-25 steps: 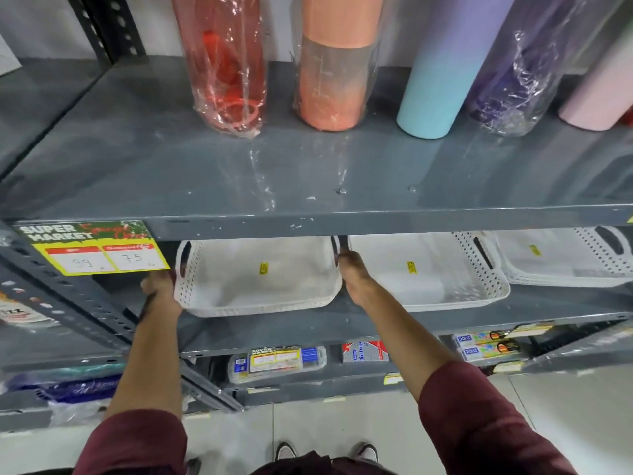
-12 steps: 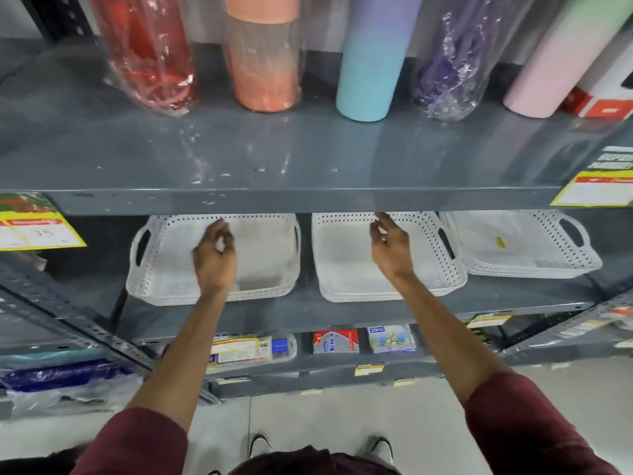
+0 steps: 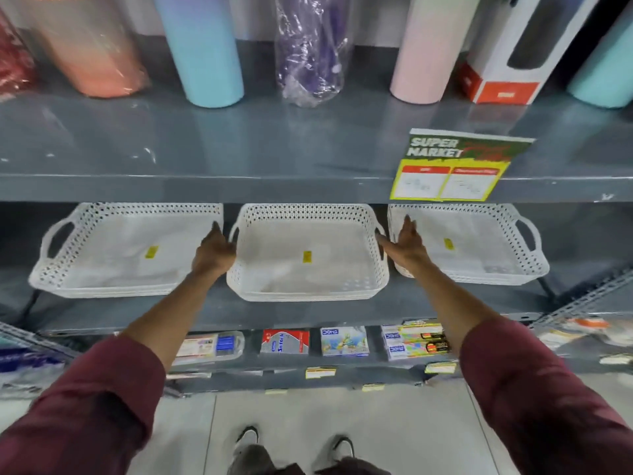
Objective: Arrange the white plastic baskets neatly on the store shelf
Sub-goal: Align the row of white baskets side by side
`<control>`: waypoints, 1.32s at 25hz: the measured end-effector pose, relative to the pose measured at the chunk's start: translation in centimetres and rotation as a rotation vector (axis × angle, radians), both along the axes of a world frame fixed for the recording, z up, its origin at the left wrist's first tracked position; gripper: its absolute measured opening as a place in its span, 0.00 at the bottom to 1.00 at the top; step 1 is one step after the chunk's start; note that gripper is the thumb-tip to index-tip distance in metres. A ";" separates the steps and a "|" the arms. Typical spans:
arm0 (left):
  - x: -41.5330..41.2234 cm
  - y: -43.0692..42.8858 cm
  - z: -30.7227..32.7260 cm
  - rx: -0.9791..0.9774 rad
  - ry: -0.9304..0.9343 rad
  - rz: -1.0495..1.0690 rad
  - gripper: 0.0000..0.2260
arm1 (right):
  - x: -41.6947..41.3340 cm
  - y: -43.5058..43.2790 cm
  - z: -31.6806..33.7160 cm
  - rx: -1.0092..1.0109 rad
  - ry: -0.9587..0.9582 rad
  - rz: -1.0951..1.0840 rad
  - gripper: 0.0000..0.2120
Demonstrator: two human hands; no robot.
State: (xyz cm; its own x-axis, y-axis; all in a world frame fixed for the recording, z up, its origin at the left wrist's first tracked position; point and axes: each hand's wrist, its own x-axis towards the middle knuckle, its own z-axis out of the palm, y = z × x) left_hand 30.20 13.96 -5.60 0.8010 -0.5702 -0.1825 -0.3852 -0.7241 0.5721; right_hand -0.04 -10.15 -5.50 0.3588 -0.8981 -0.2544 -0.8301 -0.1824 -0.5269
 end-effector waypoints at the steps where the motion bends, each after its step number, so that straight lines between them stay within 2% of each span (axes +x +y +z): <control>1: -0.1 0.5 -0.2 0.012 -0.002 0.026 0.31 | -0.1 -0.3 -0.6 0.075 -0.036 0.018 0.41; 3: -0.4 1.2 -0.9 0.039 -0.059 0.025 0.27 | -0.3 -0.1 -1.2 0.119 -0.070 0.039 0.35; 4: -0.7 1.4 -1.3 0.036 -0.108 0.011 0.24 | -0.5 0.4 -1.6 0.076 -0.061 0.036 0.31; 7: -2.7 1.7 -1.6 -0.017 -0.190 0.058 0.19 | -0.3 2.8 -2.4 -0.204 -0.023 -0.015 0.19; 9: -3.8 1.7 -1.7 -0.059 -0.235 0.112 0.18 | -0.7 4.1 -2.6 -0.350 -0.035 -0.057 0.16; 16: -4.6 2.6 -2.7 -0.101 -0.363 0.114 0.19 | -1.5 5.7 -2.9 -0.517 0.009 -0.116 0.19; 21: -2.9 0.1 -2.1 -0.097 -0.334 0.142 0.19 | 1.1 3.3 -2.6 -0.534 0.029 -0.132 0.22; 27: -0.2 -2.8 -1.8 -0.036 -0.291 0.234 0.23 | 4.3 0.0 -2.3 -0.585 0.151 -0.046 0.25; 33: -0.8 -1.5 -1.6 -0.072 -0.310 0.183 0.23 | 3.7 1.7 -2.0 -0.565 0.144 -0.095 0.26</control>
